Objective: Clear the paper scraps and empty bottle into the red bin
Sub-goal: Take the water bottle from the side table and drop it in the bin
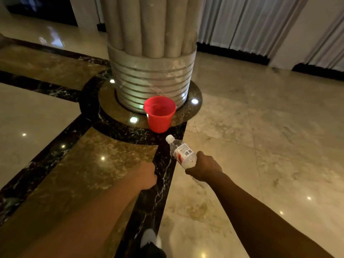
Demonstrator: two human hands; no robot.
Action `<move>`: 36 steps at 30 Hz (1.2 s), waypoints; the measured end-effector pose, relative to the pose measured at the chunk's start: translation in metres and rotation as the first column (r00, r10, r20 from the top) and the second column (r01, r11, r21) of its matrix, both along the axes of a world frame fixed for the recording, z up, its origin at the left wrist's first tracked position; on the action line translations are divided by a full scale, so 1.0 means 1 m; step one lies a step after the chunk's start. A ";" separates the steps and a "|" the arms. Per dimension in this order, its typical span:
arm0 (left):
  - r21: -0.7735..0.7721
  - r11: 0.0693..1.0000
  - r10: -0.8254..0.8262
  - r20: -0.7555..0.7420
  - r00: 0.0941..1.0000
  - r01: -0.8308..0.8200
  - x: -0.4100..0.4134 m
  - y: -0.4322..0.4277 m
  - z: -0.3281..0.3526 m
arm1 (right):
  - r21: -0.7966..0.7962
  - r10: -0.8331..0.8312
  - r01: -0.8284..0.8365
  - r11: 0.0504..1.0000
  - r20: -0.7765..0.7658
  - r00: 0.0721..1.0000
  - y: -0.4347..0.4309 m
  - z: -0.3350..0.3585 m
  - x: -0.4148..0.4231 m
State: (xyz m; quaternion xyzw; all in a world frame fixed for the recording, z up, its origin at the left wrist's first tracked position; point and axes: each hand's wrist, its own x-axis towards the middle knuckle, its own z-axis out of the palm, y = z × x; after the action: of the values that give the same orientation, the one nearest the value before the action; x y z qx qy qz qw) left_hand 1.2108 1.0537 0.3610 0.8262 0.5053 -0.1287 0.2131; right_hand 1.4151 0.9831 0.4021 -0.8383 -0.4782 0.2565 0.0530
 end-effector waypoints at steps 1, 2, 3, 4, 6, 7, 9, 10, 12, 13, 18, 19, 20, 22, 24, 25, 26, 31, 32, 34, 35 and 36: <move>-0.015 1.000 -0.024 -0.008 1.000 0.024 0.009 0.029 0.000 | -0.007 -0.010 0.010 1.000 -0.002 1.000 0.024 0.001 0.009; -0.020 0.999 -0.041 -0.004 0.999 0.041 0.019 0.054 0.003 | -0.002 -0.018 0.018 1.000 -0.014 1.000 0.047 0.002 0.019; -0.017 0.999 -0.038 0.003 0.999 0.038 0.032 0.085 0.007 | -0.008 -0.027 0.027 1.000 -0.026 0.999 0.076 0.003 0.031; -0.015 0.999 -0.031 0.005 1.000 0.031 0.043 0.109 0.010 | -0.013 -0.040 0.040 0.999 -0.034 0.999 0.097 0.003 0.041; -0.026 0.999 -0.020 0.002 1.000 0.020 0.070 0.159 0.012 | -0.021 -0.045 0.044 0.999 -0.047 0.998 0.145 0.002 0.063; -0.035 0.999 -0.026 -0.010 1.000 0.025 0.082 0.180 0.011 | -0.023 -0.038 0.037 0.999 -0.047 0.998 0.166 -0.001 0.071; -0.068 0.998 -0.012 -0.028 1.000 0.010 0.107 0.229 0.005 | -0.020 -0.030 0.028 0.999 -0.070 0.997 0.221 -0.011 0.096; -0.074 0.997 0.017 -0.020 1.000 -0.018 0.122 0.255 -0.002 | -0.007 -0.007 0.007 1.000 -0.083 0.997 0.252 -0.020 0.109; -0.078 0.993 0.084 -0.011 0.996 -0.084 0.138 0.290 -0.007 | -0.002 0.025 -0.025 1.000 -0.103 0.994 0.298 -0.033 0.128; -0.075 0.991 0.109 0.009 0.994 -0.108 0.142 0.302 -0.009 | 0.000 0.053 -0.053 0.999 -0.116 0.992 0.315 -0.037 0.131; -0.170 0.950 0.255 -0.055 0.965 -0.261 0.178 0.403 -0.015 | -0.131 0.106 -0.135 0.982 -0.205 0.973 0.451 -0.060 0.173; -0.172 0.944 0.278 -0.052 0.959 -0.283 0.181 0.416 -0.015 | -0.142 0.112 -0.143 0.979 -0.206 0.972 0.465 -0.059 0.175; -0.176 0.937 0.303 -0.022 0.953 -0.302 0.182 0.416 -0.009 | -0.127 0.091 -0.122 0.984 -0.227 0.970 0.467 -0.056 0.177; -0.191 0.906 0.382 -0.009 0.924 -0.376 0.186 0.473 -0.017 | -0.169 0.120 -0.162 0.972 -0.236 0.964 0.535 -0.070 0.179; -0.195 0.891 0.417 -0.007 0.909 -0.410 0.183 0.522 -0.030 | -0.189 0.096 -0.147 0.971 -0.253 0.963 0.585 -0.086 0.175; -0.195 0.885 0.432 0.005 0.902 -0.423 0.183 0.537 -0.032 | -0.189 0.081 -0.136 0.973 -0.273 0.958 0.599 -0.089 0.173; -0.203 0.875 0.453 0.019 0.891 -0.440 0.183 0.537 -0.031 | -0.188 0.072 -0.129 0.974 -0.282 0.957 0.599 -0.084 0.174; -0.219 0.872 0.457 0.039 0.889 -0.438 0.169 0.668 -0.072 | -0.223 -0.078 0.021 0.975 -0.246 0.966 0.706 -0.121 0.170; -0.224 0.873 0.455 0.054 0.889 -0.433 0.168 0.666 -0.068 | -0.222 -0.088 0.034 0.974 -0.235 0.968 0.702 -0.117 0.169; -0.228 0.873 0.454 0.057 0.889 -0.431 0.168 0.723 -0.085 | -0.253 -0.129 0.078 0.964 -0.191 0.973 0.744 -0.133 0.170; -0.239 0.875 0.447 0.071 0.892 -0.420 0.169 0.735 -0.086 | -0.259 -0.131 0.080 0.963 -0.185 0.974 0.755 -0.135 0.170; -0.230 0.873 0.452 0.056 0.890 -0.429 0.170 0.749 -0.092 | -0.270 -0.144 0.093 0.958 -0.173 0.974 0.765 -0.140 0.171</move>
State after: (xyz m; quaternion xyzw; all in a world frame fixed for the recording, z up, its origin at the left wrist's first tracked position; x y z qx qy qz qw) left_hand 1.3813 1.8023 0.2691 0.6675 0.6513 -0.0848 0.3506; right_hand 1.5863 1.7482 0.2616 -0.8368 -0.3818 0.3925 0.0036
